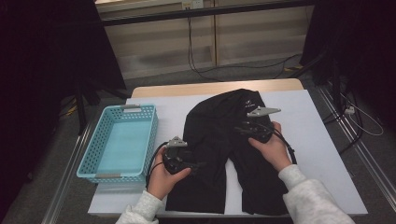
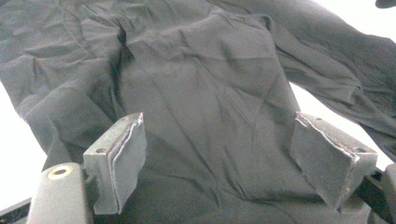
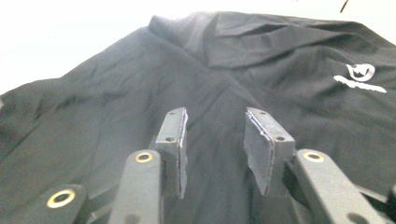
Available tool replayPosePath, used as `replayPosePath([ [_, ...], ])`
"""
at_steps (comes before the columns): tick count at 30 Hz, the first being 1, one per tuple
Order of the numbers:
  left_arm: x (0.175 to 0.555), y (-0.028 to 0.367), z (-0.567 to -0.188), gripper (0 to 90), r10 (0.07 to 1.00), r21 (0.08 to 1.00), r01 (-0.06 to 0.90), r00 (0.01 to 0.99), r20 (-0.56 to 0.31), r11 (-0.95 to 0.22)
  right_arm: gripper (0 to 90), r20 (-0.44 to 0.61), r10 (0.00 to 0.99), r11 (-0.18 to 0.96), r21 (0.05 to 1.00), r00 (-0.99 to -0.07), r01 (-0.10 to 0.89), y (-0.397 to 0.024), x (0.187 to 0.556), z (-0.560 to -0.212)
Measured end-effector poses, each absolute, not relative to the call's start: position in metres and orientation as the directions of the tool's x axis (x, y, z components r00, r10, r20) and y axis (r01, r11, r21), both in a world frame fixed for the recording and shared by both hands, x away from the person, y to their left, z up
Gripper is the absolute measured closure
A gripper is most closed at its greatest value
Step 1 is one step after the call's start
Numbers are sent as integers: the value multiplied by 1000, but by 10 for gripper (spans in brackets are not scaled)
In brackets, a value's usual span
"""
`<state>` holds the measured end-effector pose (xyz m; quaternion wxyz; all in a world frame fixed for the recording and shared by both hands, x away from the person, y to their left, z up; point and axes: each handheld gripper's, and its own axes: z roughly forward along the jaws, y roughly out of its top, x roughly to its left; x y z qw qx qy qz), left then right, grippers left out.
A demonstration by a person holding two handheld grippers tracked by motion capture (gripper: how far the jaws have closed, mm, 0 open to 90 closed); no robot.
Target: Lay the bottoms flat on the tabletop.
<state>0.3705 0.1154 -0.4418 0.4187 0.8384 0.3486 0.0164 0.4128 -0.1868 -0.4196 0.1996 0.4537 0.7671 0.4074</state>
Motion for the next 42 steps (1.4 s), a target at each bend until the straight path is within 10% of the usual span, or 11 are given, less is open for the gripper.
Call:
replayPosePath([
  [23, 368, 116, -445, 205, 611, 706, 583, 745, -267, -402, 627, 128, 852, 241, 764, -507, 599, -128, 518, -457],
  [39, 367, 119, -439, 224, 612, 726, 578, 741, -277, -371, 900, 50, 829, 351, 728, -556, 589, -114, 545, -455],
  [42, 367, 120, -437, 231, 618, 737, 573, 738, -273, -359, 846, 106, 881, 165, 844, -461, 510, -115, 573, -424],
])
